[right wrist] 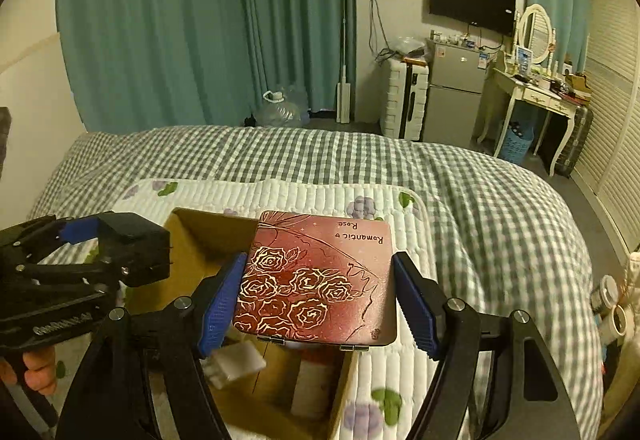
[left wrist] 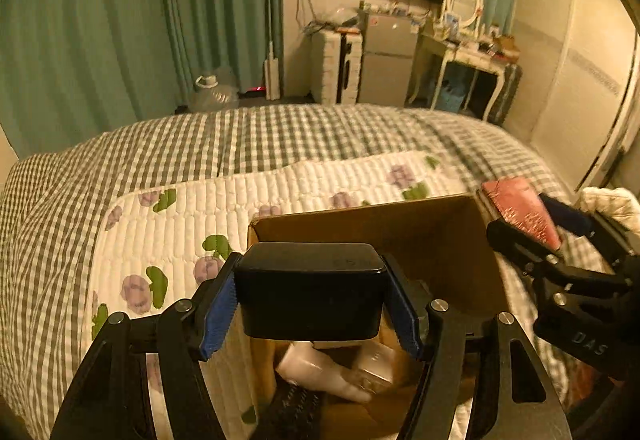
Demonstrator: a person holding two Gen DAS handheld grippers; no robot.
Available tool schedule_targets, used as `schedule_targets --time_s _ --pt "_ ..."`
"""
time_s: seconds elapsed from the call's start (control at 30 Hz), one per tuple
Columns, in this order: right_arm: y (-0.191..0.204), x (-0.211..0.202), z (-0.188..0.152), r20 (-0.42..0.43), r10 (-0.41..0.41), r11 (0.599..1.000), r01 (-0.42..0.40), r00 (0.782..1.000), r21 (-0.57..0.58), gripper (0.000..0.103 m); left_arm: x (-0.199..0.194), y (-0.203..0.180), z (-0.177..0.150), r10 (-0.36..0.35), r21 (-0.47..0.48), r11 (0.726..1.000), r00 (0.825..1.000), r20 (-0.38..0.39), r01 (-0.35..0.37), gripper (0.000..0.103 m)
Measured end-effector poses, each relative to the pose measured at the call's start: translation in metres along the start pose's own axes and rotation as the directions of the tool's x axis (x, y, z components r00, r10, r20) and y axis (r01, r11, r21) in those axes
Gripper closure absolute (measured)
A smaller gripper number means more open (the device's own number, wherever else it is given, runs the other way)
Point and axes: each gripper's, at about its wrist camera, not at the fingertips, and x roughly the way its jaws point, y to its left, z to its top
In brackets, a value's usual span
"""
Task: Organize rigid objects
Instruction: 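Lower the power bank and card case into the box and open both tools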
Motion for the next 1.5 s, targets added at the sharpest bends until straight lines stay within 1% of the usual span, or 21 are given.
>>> schedule_targets --time_s 0.17,0.27,0.37,0.5,0.57,0.63,0.67,0.77,1.0,1.07,1.17,1.23,1.37,1.5 --pt "-0.004 0.033 0.003 -0.016 -0.006 1.0 0.006 1.0 -0.009 0.031 0.025 -0.001 -0.001 0.028 0.005 1.0 0.999 -0.033 -0.027 0.035" --pt "-0.007 0.041 0.002 -0.025 -0.014 1.0 0.013 1.0 -0.012 0.031 0.032 -0.001 -0.005 0.032 0.001 0.999 0.998 -0.052 -0.032 0.035" --pt "-0.007 0.047 -0.001 -0.037 -0.019 1.0 0.018 0.999 -0.014 0.031 0.037 0.0 -0.008 0.036 -0.008 0.999 0.996 -0.078 -0.037 0.035" --pt "-0.004 0.048 -0.003 -0.048 -0.026 0.999 0.025 0.999 -0.022 0.031 0.037 0.001 -0.011 0.034 -0.014 0.999 0.995 -0.093 -0.035 0.035" --pt "-0.003 0.047 -0.004 -0.051 -0.027 0.999 0.026 0.998 -0.021 0.031 0.037 -0.001 -0.012 0.043 -0.004 0.999 0.994 -0.1 -0.044 0.034" --pt "-0.002 0.047 -0.004 -0.055 -0.032 0.999 0.03 0.998 -0.026 0.031 0.037 -0.006 -0.015 0.068 0.032 0.997 0.992 -0.103 -0.065 0.033" --pt "-0.002 0.047 -0.004 -0.057 -0.031 0.999 0.03 0.998 -0.026 0.031 0.036 -0.008 -0.016 0.076 0.044 0.996 0.992 -0.101 -0.072 0.033" --pt "0.0 0.05 -0.003 -0.063 -0.029 0.999 0.027 0.998 -0.022 0.031 0.027 -0.009 -0.016 0.079 0.058 0.995 0.995 -0.058 -0.076 0.032" --pt "0.001 0.067 -0.003 -0.089 -0.007 1.0 0.007 0.996 0.005 0.03 0.018 -0.001 -0.017 0.069 0.054 0.996 0.997 -0.041 -0.067 0.032" --pt "0.003 0.072 -0.003 -0.088 0.011 1.0 -0.01 0.996 0.015 0.03 0.017 0.002 -0.018 0.067 0.05 0.997 0.997 -0.034 -0.065 0.032" --pt "0.003 0.074 -0.002 -0.086 0.028 0.999 -0.025 0.996 0.04 0.029 0.008 0.002 -0.02 0.063 0.05 0.997 0.998 -0.008 -0.062 0.032" --pt "0.005 0.066 0.002 -0.065 0.026 0.999 -0.024 0.998 0.037 0.029 -0.003 0.0 -0.02 0.064 0.054 0.996 0.998 0.016 -0.064 0.032" --pt "0.005 0.03 0.011 -0.026 -0.011 1.0 0.012 1.0 0.019 0.029 -0.034 -0.005 -0.017 0.063 0.051 0.997 0.997 0.054 -0.066 0.032" --pt "0.007 -0.029 0.025 0.036 -0.047 0.999 0.047 0.998 0.003 0.029 -0.08 -0.011 -0.013 0.056 0.048 0.997 0.992 0.112 -0.062 0.032"
